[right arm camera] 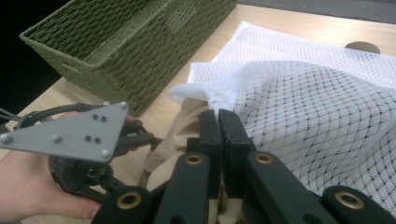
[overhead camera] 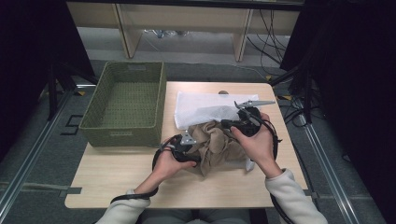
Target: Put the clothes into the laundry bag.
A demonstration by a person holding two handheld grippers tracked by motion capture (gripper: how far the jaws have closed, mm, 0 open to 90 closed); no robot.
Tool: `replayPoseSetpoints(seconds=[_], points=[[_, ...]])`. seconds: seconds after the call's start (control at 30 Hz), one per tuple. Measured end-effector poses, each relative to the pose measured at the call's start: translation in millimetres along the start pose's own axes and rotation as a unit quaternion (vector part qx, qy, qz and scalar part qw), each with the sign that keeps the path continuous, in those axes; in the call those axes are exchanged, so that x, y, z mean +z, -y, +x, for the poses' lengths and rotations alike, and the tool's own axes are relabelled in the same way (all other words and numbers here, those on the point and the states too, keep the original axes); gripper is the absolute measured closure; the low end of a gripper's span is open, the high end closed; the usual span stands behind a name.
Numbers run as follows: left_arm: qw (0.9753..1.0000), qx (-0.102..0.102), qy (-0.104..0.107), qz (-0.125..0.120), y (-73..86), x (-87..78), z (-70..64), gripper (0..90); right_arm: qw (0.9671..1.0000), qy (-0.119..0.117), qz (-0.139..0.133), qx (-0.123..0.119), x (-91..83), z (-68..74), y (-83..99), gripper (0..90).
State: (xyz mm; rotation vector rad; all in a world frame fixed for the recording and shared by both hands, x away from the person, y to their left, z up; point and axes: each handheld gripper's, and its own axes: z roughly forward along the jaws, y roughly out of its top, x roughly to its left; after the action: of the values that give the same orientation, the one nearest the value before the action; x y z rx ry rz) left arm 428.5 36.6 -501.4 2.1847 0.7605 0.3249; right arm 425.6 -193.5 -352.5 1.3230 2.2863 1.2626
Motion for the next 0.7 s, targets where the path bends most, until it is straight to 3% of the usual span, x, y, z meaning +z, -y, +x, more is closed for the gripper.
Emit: replayPoseSetpoints(seconds=[0.03, 0.07, 0.1, 0.3, 0.33, 0.37, 0.4, 0.47, 0.53, 0.63, 0.67, 0.7], points=[[1.0, 0.008, -0.001, 0.0, -0.8, 0.3, 0.1, 40.4, 1.0, 0.0, -0.001, 0.007, 0.3, 1.5, 0.5, 89.9], [1.0, -0.006, 0.002, -0.002, -0.7, 1.5, -2.1, 44.7, 1.0, 0.002, 0.001, 0.008, 1.0, 2.2, 0.7, 89.9], [1.0, 0.002, 0.005, -0.003, -1.5, 1.7, -2.2, 49.6, 1.0, 0.002, 0.005, 0.005, 0.8, 2.1, 0.6, 89.9], [0.9994, -0.01, 0.028, -0.018, -5.2, 6.4, -10.6, 76.7, 0.9999, 0.0, 0.006, 0.008, 2.1, 4.6, 1.2, 89.9], [0.9993, -0.007, 0.03, -0.018, -6.2, 5.7, -11.3, 80.4, 0.9999, -0.003, 0.002, -0.01, 2.6, 3.1, 0.8, 89.9], [0.9989, -0.014, 0.034, -0.03, -7.3, 6.4, -14.0, 83.4, 0.9999, -0.001, 0.003, -0.01, 2.3, 3.5, 0.7, 89.9], [0.9988, -0.013, 0.038, -0.03, -8.5, 5.6, -15.1, 85.6, 1.0, -0.003, 0.003, -0.001, 2.8, 4.8, 0.9, 89.9], [0.9974, -0.026, 0.045, -0.05, -10.7, 5.3, -19.8, 87.1, 0.9999, 0.002, 0.0, -0.013, 2.2, 4.2, 0.5, 89.9], [0.9964, -0.031, 0.052, -0.06, -13.2, 3.0, -23.0, 87.6, 1.0, 0.003, 0.003, -0.005, 0.8, 6.4, 0.3, 89.9], [0.9946, -0.036, 0.057, -0.079, -17.9, -1.2, -28.9, 87.9, 0.9998, 0.0, -0.008, -0.015, 0.1, 6.4, -0.2, 89.9], [0.9945, -0.032, 0.059, -0.08, -19.5, -3.2, -30.4, 88.0, 1.0, -0.002, -0.004, -0.004, -0.7, 8.3, -0.3, 89.9], [0.9946, -0.03, 0.059, -0.08, -20.9, -4.7, -32.2, 88.0, 0.9998, 0.002, -0.008, -0.018, -1.4, 7.7, -0.7, 89.9]])
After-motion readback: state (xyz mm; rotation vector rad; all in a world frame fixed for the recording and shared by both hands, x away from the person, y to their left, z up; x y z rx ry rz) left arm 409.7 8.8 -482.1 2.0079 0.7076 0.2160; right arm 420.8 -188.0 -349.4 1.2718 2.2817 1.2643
